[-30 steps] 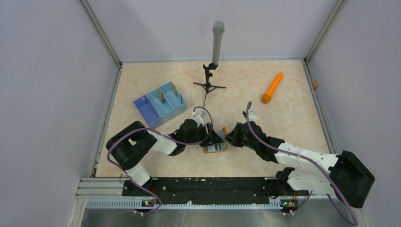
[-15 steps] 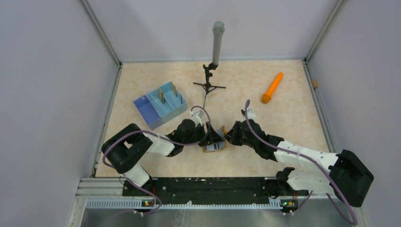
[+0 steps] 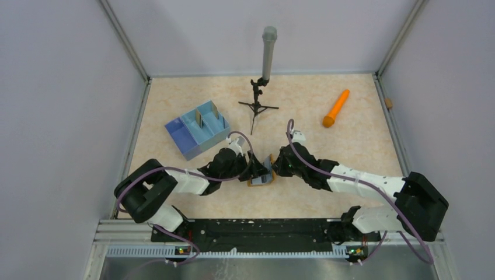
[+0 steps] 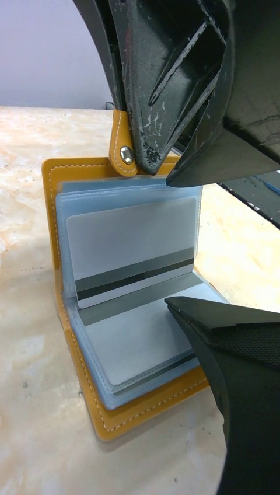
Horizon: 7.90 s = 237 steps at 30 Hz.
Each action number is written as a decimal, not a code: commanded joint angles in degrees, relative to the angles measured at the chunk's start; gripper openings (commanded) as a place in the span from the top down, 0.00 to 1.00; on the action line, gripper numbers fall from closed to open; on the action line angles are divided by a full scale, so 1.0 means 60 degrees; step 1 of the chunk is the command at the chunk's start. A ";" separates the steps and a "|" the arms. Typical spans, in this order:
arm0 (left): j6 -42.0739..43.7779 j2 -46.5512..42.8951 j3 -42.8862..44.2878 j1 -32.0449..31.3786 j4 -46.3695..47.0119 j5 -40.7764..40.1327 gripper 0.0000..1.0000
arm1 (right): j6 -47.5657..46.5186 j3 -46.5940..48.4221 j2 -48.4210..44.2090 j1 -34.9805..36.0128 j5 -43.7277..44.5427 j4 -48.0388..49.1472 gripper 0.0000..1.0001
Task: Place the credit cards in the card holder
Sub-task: Turn over the card slot in the card holder, then pick up the credit card from the storage box.
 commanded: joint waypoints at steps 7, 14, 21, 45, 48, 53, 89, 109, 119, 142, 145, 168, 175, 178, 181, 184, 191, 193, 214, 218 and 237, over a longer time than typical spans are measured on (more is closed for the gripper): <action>0.0037 0.0013 -0.0552 0.0416 0.0681 0.0145 0.28 | -0.0196 0.0642 0.0557 0.0395 -0.0038 0.0362 1.00; 0.0432 -0.0201 0.0016 0.0403 -0.0869 -0.0282 0.29 | -0.0206 0.0672 0.0629 0.0417 0.0018 0.0324 1.00; 0.0974 -0.1029 0.0411 0.0329 -0.3049 -0.1312 0.31 | -0.0198 0.0686 0.0681 0.0423 0.0144 0.0241 1.00; 0.1485 -0.2138 0.0555 0.0315 -0.4661 -0.1935 0.25 | -0.0219 0.0547 0.0661 0.0427 -0.0177 0.0710 1.00; 0.1395 -0.2048 0.0401 0.0329 -0.4589 -0.1991 0.27 | -0.0262 0.0530 0.0615 0.0443 -0.0485 0.1151 1.00; 0.1214 -0.1608 0.0178 0.0335 -0.4075 -0.1652 0.41 | -0.0279 0.0583 0.0821 0.0527 -0.0727 0.1429 1.00; 0.1481 -0.3198 0.0164 0.0343 -0.4552 -0.2197 0.47 | 0.0627 -0.0871 0.0928 -0.0055 0.1764 -0.0390 1.00; 0.1942 -0.2469 0.0965 0.0329 -0.4718 -0.1595 0.26 | 0.0324 -0.1103 -0.0382 -0.0406 0.1661 -0.0759 0.53; 0.2179 -0.2551 0.1656 0.0479 -0.5362 -0.1052 0.27 | -0.0625 -0.0361 -0.1722 -0.0472 0.1328 -0.1233 0.33; 0.2819 -0.3995 0.2656 0.3112 -0.8197 -0.1014 0.38 | -0.1210 0.1197 0.1488 -0.0293 -0.1412 0.0748 0.67; 0.3112 -0.4326 0.3038 0.3613 -0.8664 -0.1183 0.34 | -0.1185 0.1139 0.1813 -0.0296 -0.0531 -0.0112 0.67; 0.4584 -0.1384 0.6694 0.6181 -0.9593 -0.2851 0.37 | -0.1843 0.1015 0.1682 -0.0297 -0.0171 -0.0259 0.43; 0.4784 0.0154 0.7780 0.6276 -0.9575 -0.3738 0.39 | -0.2071 0.1151 0.1141 -0.0297 -0.0729 0.0009 0.40; 0.4858 0.0721 0.8191 0.6291 -0.9675 -0.3895 0.40 | -0.2111 0.1160 0.1166 -0.0291 -0.0895 0.0154 0.39; 0.4910 0.1186 0.8440 0.6331 -0.9672 -0.3941 0.41 | -0.2096 0.1141 0.1163 -0.0297 -0.1016 0.0258 0.40; 0.4932 0.1572 0.8622 0.6364 -0.9636 -0.3897 0.43 | -0.2075 0.1125 0.1172 -0.0290 -0.1081 0.0328 0.40; 0.5036 0.2227 0.8980 0.6407 -0.9548 -0.3838 0.47 | -0.2030 0.1103 0.1201 -0.0293 -0.1187 0.0382 0.41; 0.5091 0.2386 0.9076 0.6423 -0.9493 -0.3806 0.47 | -0.2024 0.1103 0.1226 -0.0290 -0.1232 0.0402 0.41; 0.5168 0.2622 0.9129 0.6613 -0.9760 -0.3816 0.66 | -0.1965 0.1162 0.1395 -0.0296 -0.1308 0.0386 0.43; 0.5105 0.2532 0.8984 0.6642 -0.9675 -0.3805 0.74 | -0.1955 0.1147 0.1409 -0.0285 -0.1297 0.0404 0.43; 0.4628 0.1449 0.8586 0.6819 -0.9680 -0.3273 1.00 | -0.2120 0.1324 0.0650 -0.0295 -0.0884 -0.0219 0.43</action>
